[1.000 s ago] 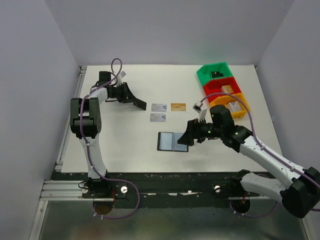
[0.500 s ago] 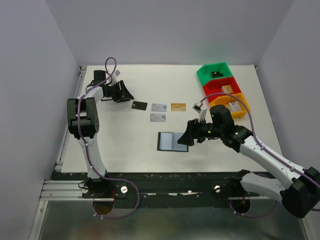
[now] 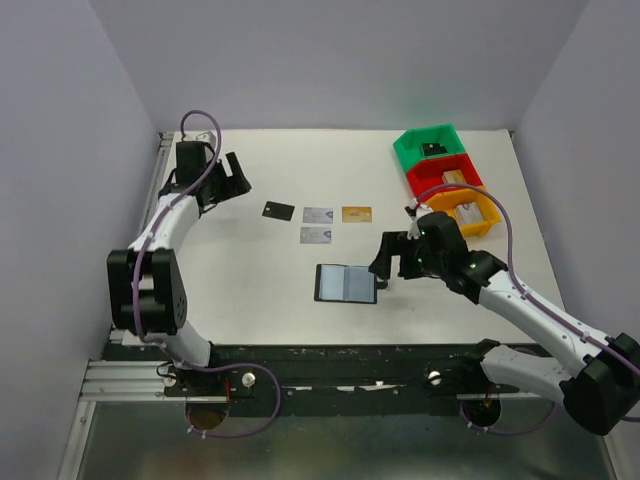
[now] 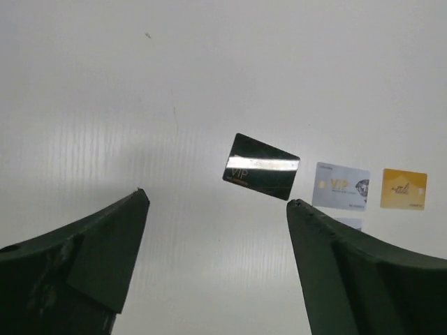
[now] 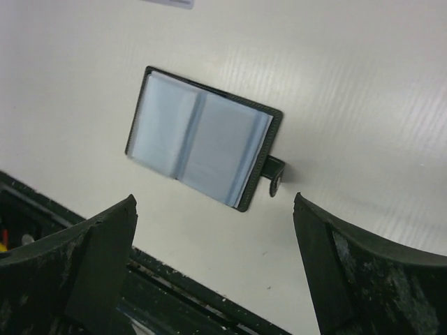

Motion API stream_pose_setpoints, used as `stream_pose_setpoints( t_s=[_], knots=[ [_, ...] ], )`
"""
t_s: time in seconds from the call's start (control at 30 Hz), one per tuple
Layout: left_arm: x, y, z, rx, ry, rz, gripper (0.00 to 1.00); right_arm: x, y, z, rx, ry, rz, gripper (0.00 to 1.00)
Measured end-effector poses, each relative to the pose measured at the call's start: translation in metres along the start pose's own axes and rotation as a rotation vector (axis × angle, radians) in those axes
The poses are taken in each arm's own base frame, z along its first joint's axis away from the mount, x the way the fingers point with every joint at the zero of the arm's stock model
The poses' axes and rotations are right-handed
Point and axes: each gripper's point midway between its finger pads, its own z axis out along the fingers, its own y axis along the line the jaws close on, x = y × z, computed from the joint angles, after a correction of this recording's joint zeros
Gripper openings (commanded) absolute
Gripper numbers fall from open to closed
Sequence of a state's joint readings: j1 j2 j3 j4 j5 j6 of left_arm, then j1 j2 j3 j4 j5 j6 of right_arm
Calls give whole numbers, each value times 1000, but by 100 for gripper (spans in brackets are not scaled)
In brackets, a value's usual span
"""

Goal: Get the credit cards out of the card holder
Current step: Remove the credit card from the card holder.

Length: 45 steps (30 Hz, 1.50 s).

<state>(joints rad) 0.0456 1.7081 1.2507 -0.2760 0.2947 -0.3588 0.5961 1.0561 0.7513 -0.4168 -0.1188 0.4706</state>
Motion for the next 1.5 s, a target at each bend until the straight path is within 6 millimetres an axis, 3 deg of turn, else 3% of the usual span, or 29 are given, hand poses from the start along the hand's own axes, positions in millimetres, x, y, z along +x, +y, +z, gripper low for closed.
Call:
stream_pose_setpoints(
  t_s=[0.13,0.23,0.33,0.4,0.5,0.57,0.63,0.87,1.07,1.17,1.3,1.5],
  knots=[
    [-12,-30,-58,-85,-246,-10,99,-4,-20,4,120,-2,7,100],
    [-1,-32,-76,-60,-324,-106,99,-6,-29,11,182,16,0,98],
    [30,-26,-73,-11,-305,-200,99,-2,-38,16,225,38,-12,92],
    [51,-33,-67,19,-246,-232,99,0,-41,17,237,44,-15,86],
    [86,-75,-67,110,-158,-209,99,7,-45,20,246,61,-12,79],
    [107,-105,-78,195,-127,-191,99,14,-49,25,260,88,-6,68],
    [124,-119,-89,262,-116,-209,99,22,-54,32,279,126,2,59],
    [180,-108,-95,314,-47,-290,99,49,-67,54,319,239,23,57],
    [201,-133,-102,380,8,-223,92,61,-69,62,322,286,41,45],
    [207,-145,-101,399,38,-187,86,61,-68,65,318,287,45,31],
    [219,-157,-93,404,102,-132,80,63,-69,67,317,293,45,0],
    [218,-189,-89,449,141,-31,72,54,-62,61,281,265,16,0]
  ],
)
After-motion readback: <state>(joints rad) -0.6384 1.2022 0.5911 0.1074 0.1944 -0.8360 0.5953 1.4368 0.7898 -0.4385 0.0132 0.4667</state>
